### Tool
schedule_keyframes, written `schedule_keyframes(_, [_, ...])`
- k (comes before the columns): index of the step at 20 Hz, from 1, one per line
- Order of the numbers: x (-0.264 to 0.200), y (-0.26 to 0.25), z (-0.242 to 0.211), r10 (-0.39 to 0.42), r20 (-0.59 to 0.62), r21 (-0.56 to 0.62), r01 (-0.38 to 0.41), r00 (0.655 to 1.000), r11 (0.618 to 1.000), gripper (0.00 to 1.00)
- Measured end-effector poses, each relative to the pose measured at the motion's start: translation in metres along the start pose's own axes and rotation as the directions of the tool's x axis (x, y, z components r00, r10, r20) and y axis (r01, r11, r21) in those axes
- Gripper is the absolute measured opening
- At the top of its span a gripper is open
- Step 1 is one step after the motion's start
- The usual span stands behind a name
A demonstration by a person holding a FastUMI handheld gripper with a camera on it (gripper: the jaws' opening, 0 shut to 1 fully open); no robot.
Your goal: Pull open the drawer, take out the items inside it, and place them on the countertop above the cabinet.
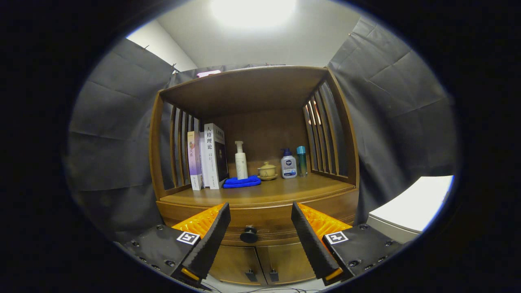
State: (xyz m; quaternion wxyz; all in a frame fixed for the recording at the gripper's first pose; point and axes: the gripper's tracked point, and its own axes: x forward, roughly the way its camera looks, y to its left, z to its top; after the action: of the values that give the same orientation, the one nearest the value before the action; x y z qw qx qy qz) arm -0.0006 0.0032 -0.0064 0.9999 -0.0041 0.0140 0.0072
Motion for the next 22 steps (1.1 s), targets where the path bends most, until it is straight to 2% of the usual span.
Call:
schedule_keyframes(11, [0.028,0.014,-0.015,0.037,-0.107,0.017,-0.036,0.994,0.999,0.96])
schedule_keyframes(22, [0.075,0.035,-0.075,0.05,-0.269,-0.003,-0.053,0.962,0.999,0.96])
